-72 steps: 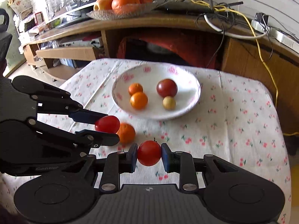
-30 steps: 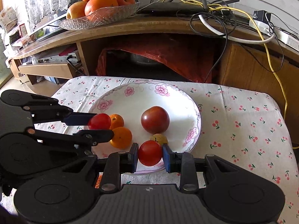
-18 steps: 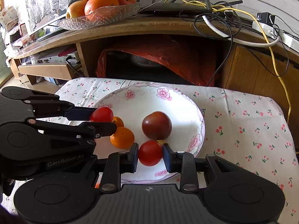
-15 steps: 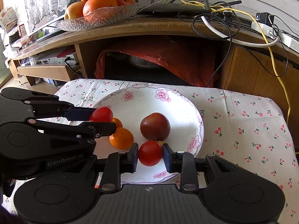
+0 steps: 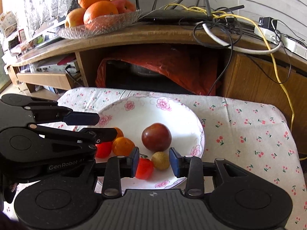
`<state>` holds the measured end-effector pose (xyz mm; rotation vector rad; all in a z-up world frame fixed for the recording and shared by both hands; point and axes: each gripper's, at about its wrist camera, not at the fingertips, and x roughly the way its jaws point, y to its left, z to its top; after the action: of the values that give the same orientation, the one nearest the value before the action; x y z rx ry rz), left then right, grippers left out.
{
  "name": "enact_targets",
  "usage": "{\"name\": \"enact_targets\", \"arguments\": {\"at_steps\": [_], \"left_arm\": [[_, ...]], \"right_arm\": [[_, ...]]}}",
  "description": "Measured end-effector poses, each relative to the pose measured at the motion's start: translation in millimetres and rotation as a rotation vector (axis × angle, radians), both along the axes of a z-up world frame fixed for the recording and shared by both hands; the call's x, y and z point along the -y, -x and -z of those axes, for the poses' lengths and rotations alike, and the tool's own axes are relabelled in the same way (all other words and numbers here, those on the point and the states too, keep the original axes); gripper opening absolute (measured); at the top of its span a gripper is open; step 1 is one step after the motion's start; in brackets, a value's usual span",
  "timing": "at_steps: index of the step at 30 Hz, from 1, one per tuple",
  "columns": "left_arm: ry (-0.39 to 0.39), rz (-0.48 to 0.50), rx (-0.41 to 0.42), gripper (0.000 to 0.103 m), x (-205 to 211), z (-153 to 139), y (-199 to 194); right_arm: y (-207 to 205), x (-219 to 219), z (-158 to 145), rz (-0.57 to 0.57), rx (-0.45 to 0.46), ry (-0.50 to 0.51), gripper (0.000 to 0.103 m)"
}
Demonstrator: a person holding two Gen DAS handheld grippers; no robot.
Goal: Organize fruits
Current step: 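Carry both red tomatoes over the white bowl and lower them in, then open both tools to release the tomatoes and pull back from the bowl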
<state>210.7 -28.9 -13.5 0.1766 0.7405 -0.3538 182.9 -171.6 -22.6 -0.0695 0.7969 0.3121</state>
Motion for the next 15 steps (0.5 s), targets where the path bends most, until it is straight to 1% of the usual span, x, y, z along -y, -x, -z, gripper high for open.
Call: {"name": "enact_targets", "arguments": {"at_steps": [5,11,15], "left_arm": [[-0.003,0.003,0.000,0.044,-1,-3,3],[0.008,0.017,0.007,0.047,-5,-10,11],[0.010,0.028,0.001,0.047,-7,-12,17]], "right_arm": [[1,2,-6,0.005,0.020,-0.005,0.034],[2,6,-8,0.021,0.030,-0.003,0.035],[4,7,-12,0.021,0.036,-0.013,0.035]]}}
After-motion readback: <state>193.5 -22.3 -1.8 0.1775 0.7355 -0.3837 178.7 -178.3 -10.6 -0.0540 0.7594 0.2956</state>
